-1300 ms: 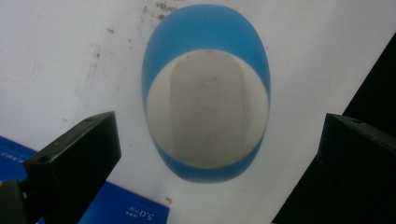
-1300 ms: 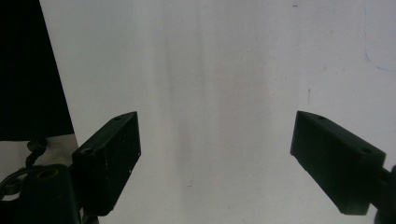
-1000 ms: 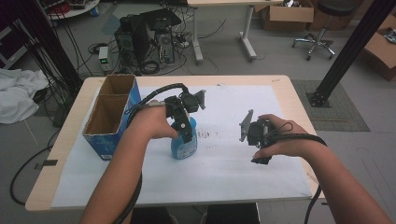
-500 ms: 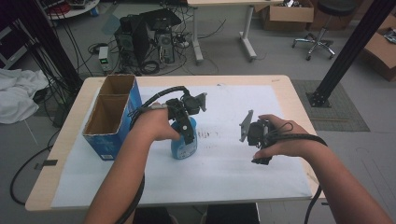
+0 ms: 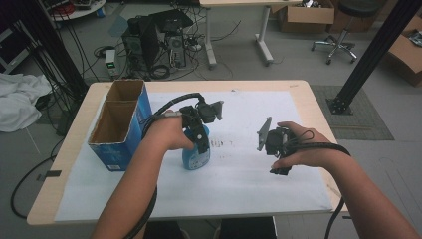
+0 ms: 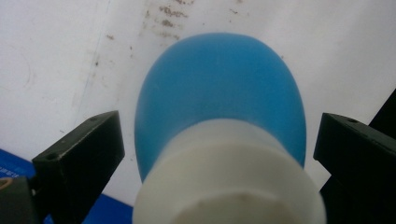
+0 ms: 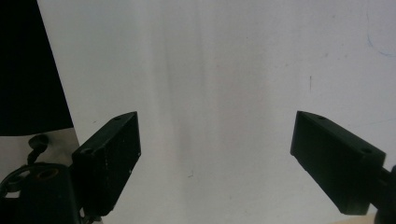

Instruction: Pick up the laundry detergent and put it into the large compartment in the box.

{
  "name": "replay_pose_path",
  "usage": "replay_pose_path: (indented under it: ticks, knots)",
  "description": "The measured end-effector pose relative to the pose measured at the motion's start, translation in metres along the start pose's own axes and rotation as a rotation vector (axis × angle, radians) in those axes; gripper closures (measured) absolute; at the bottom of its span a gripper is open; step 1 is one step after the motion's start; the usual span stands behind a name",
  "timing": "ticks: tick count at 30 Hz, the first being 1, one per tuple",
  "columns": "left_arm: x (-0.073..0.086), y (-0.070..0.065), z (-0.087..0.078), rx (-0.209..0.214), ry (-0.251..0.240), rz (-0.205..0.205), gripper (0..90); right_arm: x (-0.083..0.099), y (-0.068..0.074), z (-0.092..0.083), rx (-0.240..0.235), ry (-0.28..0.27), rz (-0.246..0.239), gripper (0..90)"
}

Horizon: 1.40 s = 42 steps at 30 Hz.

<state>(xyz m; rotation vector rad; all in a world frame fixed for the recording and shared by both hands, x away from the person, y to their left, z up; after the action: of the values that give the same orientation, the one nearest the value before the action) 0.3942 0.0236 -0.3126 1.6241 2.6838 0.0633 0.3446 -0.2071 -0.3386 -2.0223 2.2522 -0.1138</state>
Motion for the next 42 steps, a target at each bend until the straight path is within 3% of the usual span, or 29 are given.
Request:
replay_pose_path:
  ticks: [24,42]
  knots:
    - [-0.0023,-0.0009,0.0029,-0.013,0.014,0.010,16.4,0.0050,-0.0003,-0.0024,0.010,-0.004,0.017,16.1]
    - [-0.0021,-0.0007,0.0021,-0.029,-0.003,0.003,26.2,0.0011,-0.0001,0.0019,0.004,-0.001,0.010,16.1]
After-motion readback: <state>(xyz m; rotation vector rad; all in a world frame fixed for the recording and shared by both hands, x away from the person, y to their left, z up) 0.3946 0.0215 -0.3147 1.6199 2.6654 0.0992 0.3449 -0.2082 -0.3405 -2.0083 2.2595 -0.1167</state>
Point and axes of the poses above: each handheld gripper's, and its own axes: z roughly forward along the jaws, x roughly out of its underside, y roughly to its left, the point moved 2 cm from there along z, roughly forward along the jaws, and after that the axes turned 4 degrees about y, right-handed, at the moved point
